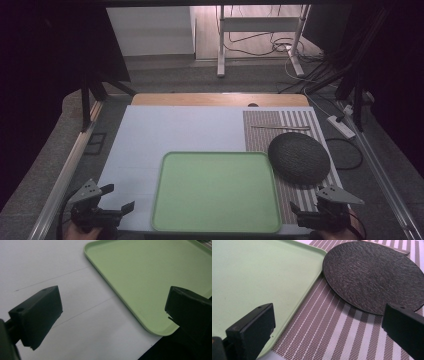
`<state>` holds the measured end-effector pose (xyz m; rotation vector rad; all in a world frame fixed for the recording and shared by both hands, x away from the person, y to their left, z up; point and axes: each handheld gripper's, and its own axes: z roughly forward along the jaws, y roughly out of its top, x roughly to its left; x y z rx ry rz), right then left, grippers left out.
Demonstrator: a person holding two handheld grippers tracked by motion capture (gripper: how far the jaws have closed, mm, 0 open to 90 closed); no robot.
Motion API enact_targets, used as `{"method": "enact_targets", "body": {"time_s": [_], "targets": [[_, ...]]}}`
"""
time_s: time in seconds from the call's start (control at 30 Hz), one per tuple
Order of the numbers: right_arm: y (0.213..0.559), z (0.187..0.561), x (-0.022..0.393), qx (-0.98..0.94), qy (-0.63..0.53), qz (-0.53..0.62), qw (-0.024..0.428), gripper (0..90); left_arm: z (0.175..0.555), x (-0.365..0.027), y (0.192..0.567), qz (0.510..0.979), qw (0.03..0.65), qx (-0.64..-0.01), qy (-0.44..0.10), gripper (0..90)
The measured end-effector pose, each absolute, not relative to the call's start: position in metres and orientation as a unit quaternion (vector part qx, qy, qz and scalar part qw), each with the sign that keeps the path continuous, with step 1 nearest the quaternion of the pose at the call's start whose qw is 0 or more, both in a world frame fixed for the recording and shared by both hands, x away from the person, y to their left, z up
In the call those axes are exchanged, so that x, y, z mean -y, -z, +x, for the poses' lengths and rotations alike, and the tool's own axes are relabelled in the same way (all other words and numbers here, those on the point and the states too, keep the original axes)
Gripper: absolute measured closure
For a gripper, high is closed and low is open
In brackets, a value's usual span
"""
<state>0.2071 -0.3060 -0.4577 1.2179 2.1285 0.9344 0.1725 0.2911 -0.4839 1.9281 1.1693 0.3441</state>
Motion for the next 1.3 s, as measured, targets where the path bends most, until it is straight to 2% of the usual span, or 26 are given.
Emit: {"method": "enact_targets", "body": {"time_s": [0.33, 1.3], "targets": [[0.4578, 0.2093, 0.3074, -0.784, -0.347, 0.453, 0.245, 0.0, 0.1709, -0.2912, 0.4833, 0.768, 0.403, -0.473, -0.153, 0.3], [0.4579, 0.2123, 0.306, -0.795, -0.346, 0.444, 0.228, 0.0, 0.1737, -0.292, 0.4851, 0.773, 0.402, -0.472, -0.133, 1.1]]}}
